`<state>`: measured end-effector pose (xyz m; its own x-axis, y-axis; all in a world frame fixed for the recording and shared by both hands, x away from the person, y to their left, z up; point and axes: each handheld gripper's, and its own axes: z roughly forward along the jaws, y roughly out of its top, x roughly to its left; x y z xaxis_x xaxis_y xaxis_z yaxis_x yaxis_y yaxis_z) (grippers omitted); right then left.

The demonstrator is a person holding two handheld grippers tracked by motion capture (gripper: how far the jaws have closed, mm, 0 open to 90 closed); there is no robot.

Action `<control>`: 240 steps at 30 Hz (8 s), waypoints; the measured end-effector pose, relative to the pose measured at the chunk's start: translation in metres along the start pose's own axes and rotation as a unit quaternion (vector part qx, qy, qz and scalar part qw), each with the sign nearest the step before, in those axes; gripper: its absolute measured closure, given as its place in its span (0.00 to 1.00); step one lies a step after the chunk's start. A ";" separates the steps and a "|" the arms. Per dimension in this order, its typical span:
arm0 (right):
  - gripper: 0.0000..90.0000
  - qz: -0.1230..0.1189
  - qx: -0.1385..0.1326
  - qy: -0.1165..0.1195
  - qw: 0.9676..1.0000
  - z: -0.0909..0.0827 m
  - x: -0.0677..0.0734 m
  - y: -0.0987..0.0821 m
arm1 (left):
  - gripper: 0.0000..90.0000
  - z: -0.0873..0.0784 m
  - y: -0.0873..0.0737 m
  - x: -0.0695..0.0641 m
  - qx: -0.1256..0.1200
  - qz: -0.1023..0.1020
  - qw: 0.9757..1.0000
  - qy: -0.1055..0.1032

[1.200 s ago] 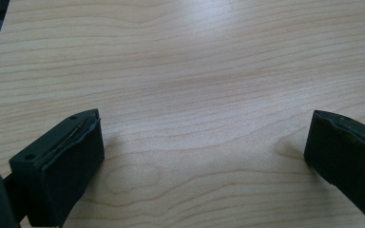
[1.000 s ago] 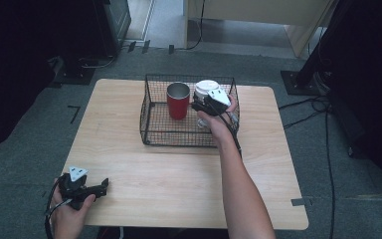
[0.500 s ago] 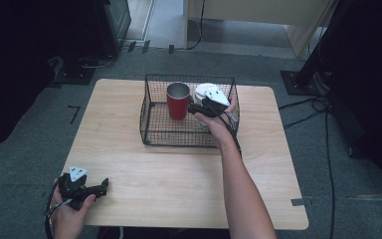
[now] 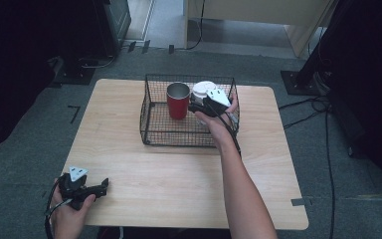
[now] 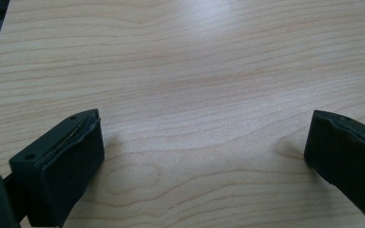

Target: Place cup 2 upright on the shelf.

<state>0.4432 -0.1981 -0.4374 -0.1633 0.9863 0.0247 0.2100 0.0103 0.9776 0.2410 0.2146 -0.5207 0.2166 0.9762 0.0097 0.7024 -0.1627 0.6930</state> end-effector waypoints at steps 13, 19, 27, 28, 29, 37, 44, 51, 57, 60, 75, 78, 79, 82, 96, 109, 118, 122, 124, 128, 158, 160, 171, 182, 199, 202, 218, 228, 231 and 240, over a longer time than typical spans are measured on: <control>0.00 0.005 0.003 -0.013 1.000 -0.007 -0.005 -0.003 | 0.00 0.000 0.000 0.000 0.000 0.000 1.000 0.000; 0.00 0.010 0.004 -0.017 1.000 -0.008 -0.007 -0.003 | 0.00 0.000 0.000 0.000 0.000 0.000 1.000 0.000; 0.00 -0.035 0.032 -0.031 0.998 -0.006 -0.005 -0.009 | 0.00 0.000 0.000 0.000 0.000 0.000 1.000 0.000; 0.00 -0.035 0.032 -0.031 0.998 -0.006 -0.005 -0.009 | 0.00 0.000 0.000 0.000 0.000 0.000 1.000 0.000; 0.00 -0.033 0.043 -0.027 0.998 -0.005 -0.004 -0.009 | 0.00 0.000 0.000 0.000 0.000 0.000 1.000 0.000; 0.03 -0.023 0.079 -0.046 0.996 -0.003 -0.004 -0.007 | 0.00 0.000 0.000 0.000 0.000 0.000 1.000 0.000; 0.15 -0.029 0.093 -0.066 0.993 0.000 -0.001 -0.007 | 0.00 0.000 0.000 0.000 0.000 0.000 1.000 0.000; 0.18 -0.029 0.068 -0.031 0.997 0.008 -0.003 -0.005 | 0.00 0.000 0.000 0.000 0.000 0.000 1.000 0.000; 0.18 -0.014 0.038 -0.019 0.999 0.015 -0.002 -0.006 | 0.00 0.000 0.000 0.000 0.000 0.000 1.000 0.000; 0.18 -0.013 0.020 -0.013 1.000 0.018 -0.003 -0.006 | 0.00 0.000 0.000 0.000 0.001 0.001 1.000 0.000; 0.15 0.012 0.063 -0.020 0.998 0.020 -0.008 -0.001 | 0.00 0.000 0.000 0.000 0.001 0.000 1.000 0.000; 0.11 0.010 0.073 -0.019 0.997 0.020 -0.007 0.003 | 0.00 0.000 0.000 0.000 0.001 0.000 1.000 0.000; 0.09 0.010 0.074 -0.019 0.997 0.020 -0.007 0.003 | 0.00 0.000 0.000 0.000 0.001 0.001 1.000 0.000; 0.05 0.010 0.079 -0.017 0.997 0.019 -0.005 0.003 | 0.00 0.000 0.000 0.000 0.001 0.000 1.000 0.000; 0.00 0.004 0.062 -0.024 0.998 0.004 -0.002 0.013 | 0.00 0.000 0.000 0.000 0.001 0.001 1.000 0.000; 0.00 -0.008 0.044 -0.007 0.999 -0.019 -0.001 0.032 | 0.00 0.000 0.000 0.000 0.001 0.000 1.000 0.000; 0.00 -0.034 0.045 0.006 0.998 -0.046 -0.002 0.041 | 0.00 0.000 0.000 0.000 0.001 0.000 1.000 0.000; 0.00 -0.031 0.044 0.016 0.998 -0.062 -0.006 0.041 | 0.00 0.000 0.000 0.000 0.001 0.000 1.000 0.000; 0.00 -0.031 0.042 0.018 0.998 -0.069 -0.008 0.041 | 0.00 0.000 0.000 0.000 0.001 0.000 1.000 0.000; 0.00 -0.033 0.038 0.017 0.999 -0.081 -0.012 0.041 | 0.00 0.000 0.000 0.000 0.001 0.000 1.000 0.000; 0.00 -0.036 0.038 0.001 0.999 -0.157 -0.058 -0.017 | 0.00 0.000 0.000 0.000 0.001 0.000 1.000 0.000; 0.00 -0.035 0.039 0.001 0.999 -0.161 -0.061 -0.021 | 0.00 0.000 0.000 0.000 0.001 0.000 1.000 0.000; 0.00 -0.028 0.051 -0.008 0.998 -0.182 -0.083 -0.048 | 0.00 0.000 0.000 0.000 0.001 0.000 1.000 0.000; 0.00 -0.011 0.066 -0.029 0.997 -0.204 -0.108 -0.073 | 0.00 0.000 0.000 0.000 0.001 0.001 1.000 0.000; 0.00 0.013 0.115 -0.063 0.991 -0.238 -0.146 -0.124 | 0.00 0.000 0.000 0.000 0.001 0.000 1.000 0.000; 0.00 0.018 0.124 -0.071 0.990 -0.246 -0.155 -0.129 | 0.00 0.000 0.000 0.000 0.001 0.001 1.000 0.000; 0.04 0.040 0.222 -0.082 0.971 -0.258 -0.180 -0.141 | 0.00 0.000 0.000 0.000 0.001 0.001 1.000 0.000; 0.06 0.030 0.267 -0.060 0.961 -0.253 -0.177 -0.143 | 0.00 0.000 0.000 0.000 0.001 0.000 1.000 0.000; 0.07 0.033 0.266 -0.060 0.961 -0.253 -0.176 -0.142 | 0.00 0.000 0.000 0.000 0.001 0.000 1.000 0.000; 0.07 0.036 0.266 -0.064 0.961 -0.253 -0.170 -0.143 | 0.00 0.000 0.000 0.000 0.001 0.002 1.000 0.000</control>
<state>0.1974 -0.4090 -0.5282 -0.0170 0.9995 0.0284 0.6848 -0.0091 0.7286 0.2409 0.2147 -0.5206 0.2186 0.9757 0.0119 0.7028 -0.1659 0.6917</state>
